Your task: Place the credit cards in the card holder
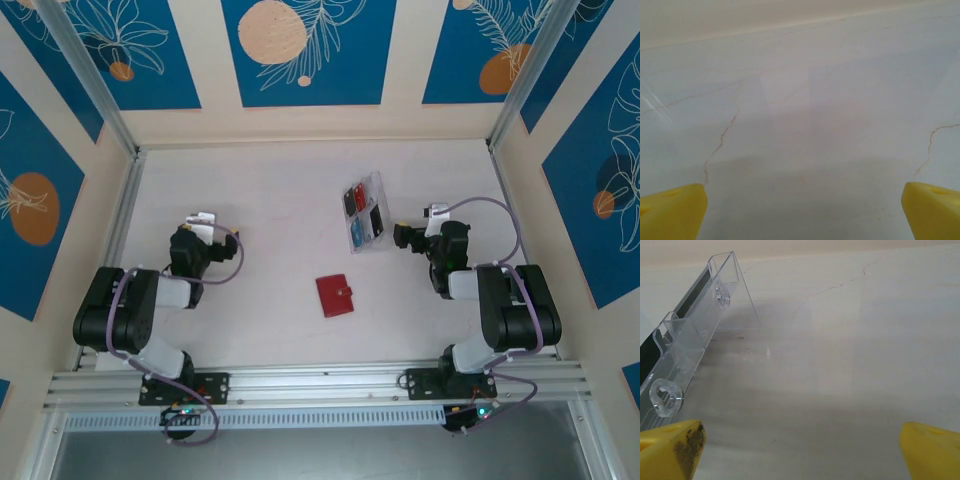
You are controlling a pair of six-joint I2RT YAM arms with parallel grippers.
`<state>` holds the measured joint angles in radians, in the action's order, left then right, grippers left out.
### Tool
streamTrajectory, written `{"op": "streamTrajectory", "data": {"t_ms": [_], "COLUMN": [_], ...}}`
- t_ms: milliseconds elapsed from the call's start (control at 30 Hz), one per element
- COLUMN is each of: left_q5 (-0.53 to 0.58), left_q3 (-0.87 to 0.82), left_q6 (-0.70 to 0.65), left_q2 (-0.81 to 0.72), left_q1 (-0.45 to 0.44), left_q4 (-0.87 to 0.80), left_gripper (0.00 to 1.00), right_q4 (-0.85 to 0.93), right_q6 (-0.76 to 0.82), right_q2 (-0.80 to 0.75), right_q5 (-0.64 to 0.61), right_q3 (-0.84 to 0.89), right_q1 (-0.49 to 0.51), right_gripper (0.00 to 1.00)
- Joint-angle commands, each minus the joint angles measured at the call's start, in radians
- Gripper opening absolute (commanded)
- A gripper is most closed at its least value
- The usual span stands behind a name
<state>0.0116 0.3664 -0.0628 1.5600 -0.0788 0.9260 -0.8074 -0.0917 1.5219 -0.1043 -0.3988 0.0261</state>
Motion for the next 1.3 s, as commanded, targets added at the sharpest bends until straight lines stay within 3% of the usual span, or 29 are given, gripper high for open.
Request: {"op": "streamTrajectory", "data": {"t_ms": [0,433,500,1133,1200,1267], "left_q5": [0.007,0.006,0.063,0.089,0.135,0.156], "left_q3": [-0.003,0.0,0.014,0.011,0.037,0.116], "left_q6": [-0.015,-0.014,0.007,0.022,0.022,0.008], "left_q2": [-0.004,-0.003,-0.002,-0.013,-0.072,-0.149], "left_q1": [-0.001,-0.001,-0.001,0.007,-0.004,-0.014], "left_q4": [0.02,0.016,-0.007,-0.007,-0.104,-0.322], "left_gripper": [1.0,1.0,1.0,1.0,1.0,1.0], "right_q4": [-0.029,0.001,0.006,0.009,0.084,0.35], "right_q6": [0.025,0.004,-0.003,-0.011,-0.062,-0.136], "right_q2": [-0.003,-0.001,0.0,0.001,-0.046,-0.149], "right_q5": [-0.003,0.063,0.084,0.096,-0.012,-0.192], "right_q3": [-0.001,-0.016,-0.019,-0.022,-0.043,-0.124], "right_q1": [0.006,-0.026,-0.038,-0.048,-0.047,-0.049], "right_gripper": [0.99,0.99,0.99,0.99,0.99,0.99]}}
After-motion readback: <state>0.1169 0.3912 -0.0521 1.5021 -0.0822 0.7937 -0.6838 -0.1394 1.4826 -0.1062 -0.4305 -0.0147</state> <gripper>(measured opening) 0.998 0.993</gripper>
